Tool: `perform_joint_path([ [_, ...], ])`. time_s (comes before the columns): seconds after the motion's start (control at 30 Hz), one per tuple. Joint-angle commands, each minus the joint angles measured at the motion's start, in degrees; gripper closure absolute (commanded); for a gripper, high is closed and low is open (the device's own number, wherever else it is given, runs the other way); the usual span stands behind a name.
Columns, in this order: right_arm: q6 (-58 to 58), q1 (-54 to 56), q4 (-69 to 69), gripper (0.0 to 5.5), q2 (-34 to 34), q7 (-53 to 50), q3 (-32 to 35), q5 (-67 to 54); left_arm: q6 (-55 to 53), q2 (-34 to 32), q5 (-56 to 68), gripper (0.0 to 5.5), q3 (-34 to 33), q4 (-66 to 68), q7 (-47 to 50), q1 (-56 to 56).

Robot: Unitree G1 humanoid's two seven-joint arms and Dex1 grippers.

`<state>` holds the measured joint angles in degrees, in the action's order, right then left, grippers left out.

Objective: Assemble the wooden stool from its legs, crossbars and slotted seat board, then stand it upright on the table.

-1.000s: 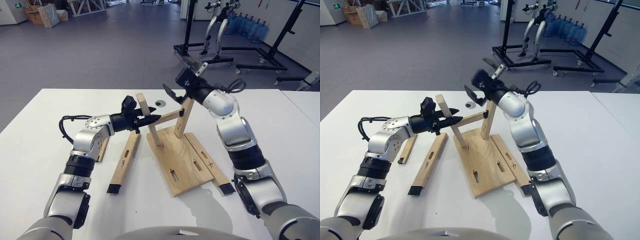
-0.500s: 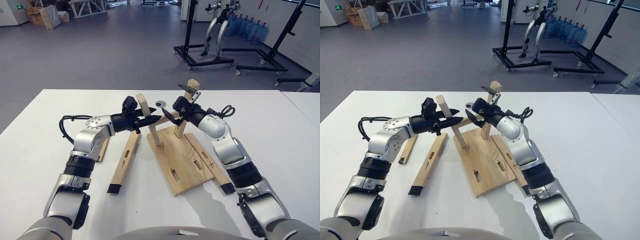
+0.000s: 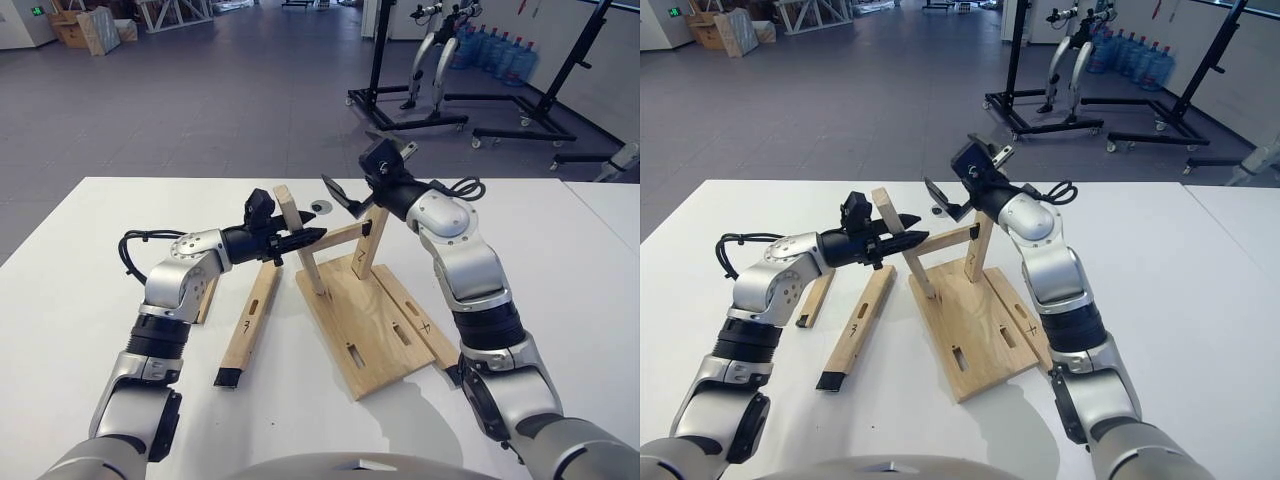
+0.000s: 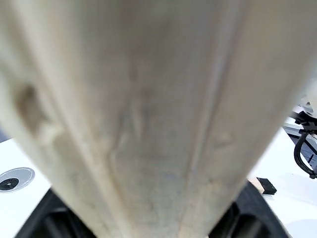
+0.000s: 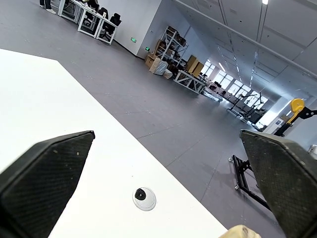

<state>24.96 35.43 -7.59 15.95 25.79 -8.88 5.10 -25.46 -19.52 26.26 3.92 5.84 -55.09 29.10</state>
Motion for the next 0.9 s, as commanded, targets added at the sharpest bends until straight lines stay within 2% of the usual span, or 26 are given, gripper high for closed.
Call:
perform_joint_path([
  [0.03, 0.3, -1.1, 0.1, 0.1, 0.3, -0.1, -0.4, -0.1, 1.0, 0.3, -0.3, 2.48, -0.7, -0.2, 1.0, 0.9],
  [0.17, 0.3, -1.3, 0.3, 0.1, 0.1, -0.3, -0.3, -0.2, -0.1, 0.0, 0.9, 1.96, -1.1, -2.4, 1.4, 0.3],
  [0.43, 0.9, -0.6, -0.2, 0.1, 0.6, -0.3, 1.3, -1.6, -7.1, -4.8, 4.6, 0.86, -3.3, -14.6, 3.3, -5.7],
  [0.57, 1.3, 0.3, -0.6, 0.1, 1.1, -0.6, 2.5, -2.3, -11.3, -7.6, 6.9, 0.86, -7.8, -20.7, 7.3, -8.0],
  [0.73, 3.2, 2.9, -1.6, 0.1, 0.5, -1.1, 5.1, -4.9, -16.8, -12.2, 10.4, 0.86, -17.4, -30.9, 15.1, -11.2],
  [0.8, 4.4, 3.7, -2.3, 0.1, 0.5, -1.3, 6.3, -6.0, -17.7, -14.5, 10.4, 0.86, -19.0, -35.0, 16.4, -12.7],
  [0.9, 5.3, 4.5, -2.9, 0.1, 0.8, -1.8, 7.1, -6.7, -20.1, -12.1, 14.5, 0.86, -19.1, -36.8, 19.7, -11.8],
])
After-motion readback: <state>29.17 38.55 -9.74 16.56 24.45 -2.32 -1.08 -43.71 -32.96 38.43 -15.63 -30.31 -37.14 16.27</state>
